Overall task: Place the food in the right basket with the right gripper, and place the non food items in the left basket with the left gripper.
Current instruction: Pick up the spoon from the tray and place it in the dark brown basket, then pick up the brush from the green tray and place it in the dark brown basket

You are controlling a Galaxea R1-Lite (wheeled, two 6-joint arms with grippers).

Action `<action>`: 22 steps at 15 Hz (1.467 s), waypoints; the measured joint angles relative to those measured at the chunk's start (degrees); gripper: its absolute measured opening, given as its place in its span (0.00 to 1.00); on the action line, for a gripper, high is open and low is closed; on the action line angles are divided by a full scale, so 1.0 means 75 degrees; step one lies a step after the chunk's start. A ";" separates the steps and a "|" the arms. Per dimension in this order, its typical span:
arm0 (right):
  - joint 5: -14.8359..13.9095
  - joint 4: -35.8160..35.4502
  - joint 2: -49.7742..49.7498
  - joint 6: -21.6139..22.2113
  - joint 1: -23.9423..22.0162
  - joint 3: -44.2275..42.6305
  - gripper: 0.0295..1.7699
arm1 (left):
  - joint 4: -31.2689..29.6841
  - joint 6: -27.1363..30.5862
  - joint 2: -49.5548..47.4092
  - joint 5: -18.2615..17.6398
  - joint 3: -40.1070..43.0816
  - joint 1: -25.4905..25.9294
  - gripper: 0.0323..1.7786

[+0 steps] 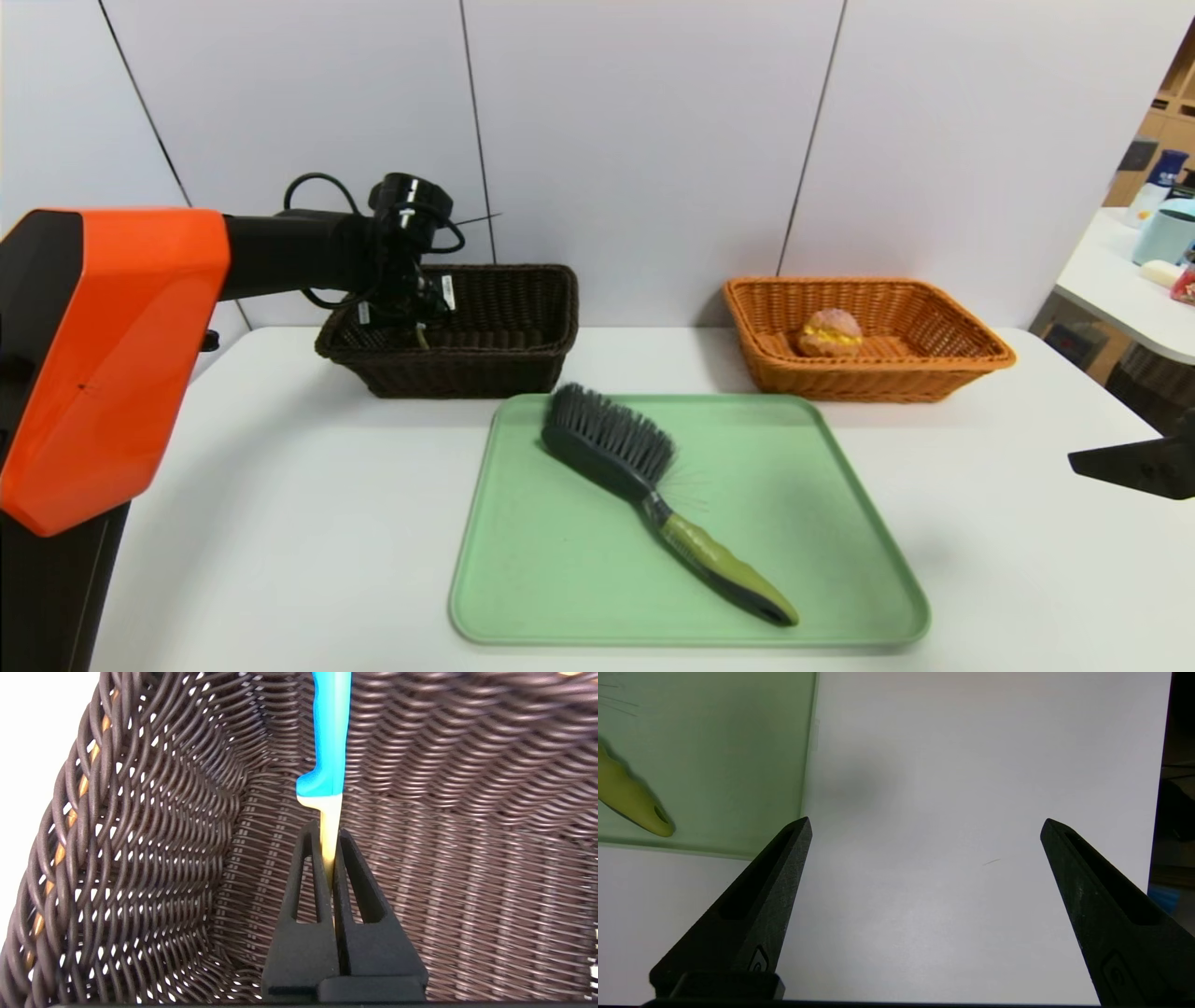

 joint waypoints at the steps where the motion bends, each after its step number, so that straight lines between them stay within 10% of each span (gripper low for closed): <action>1: 0.0003 -0.0011 0.0021 -0.0003 0.0000 0.0013 0.96 | -0.0003 -0.0026 0.0029 -0.0003 0.0000 -0.0002 0.03; 5: 0.0000 -0.0018 0.0096 -0.0008 0.0003 0.0033 0.96 | 0.0023 -0.0076 0.0085 0.0000 0.0000 0.0024 0.06; 13: 0.0007 -0.0015 0.0234 -0.0023 0.0000 0.0036 0.96 | -0.0003 -0.0067 0.0044 -0.0005 0.0000 0.0041 0.64; 22: 0.0008 -0.0015 0.0260 0.0010 0.0003 0.0036 0.96 | 0.0280 0.0029 -0.1349 0.0003 0.0000 -0.0262 0.86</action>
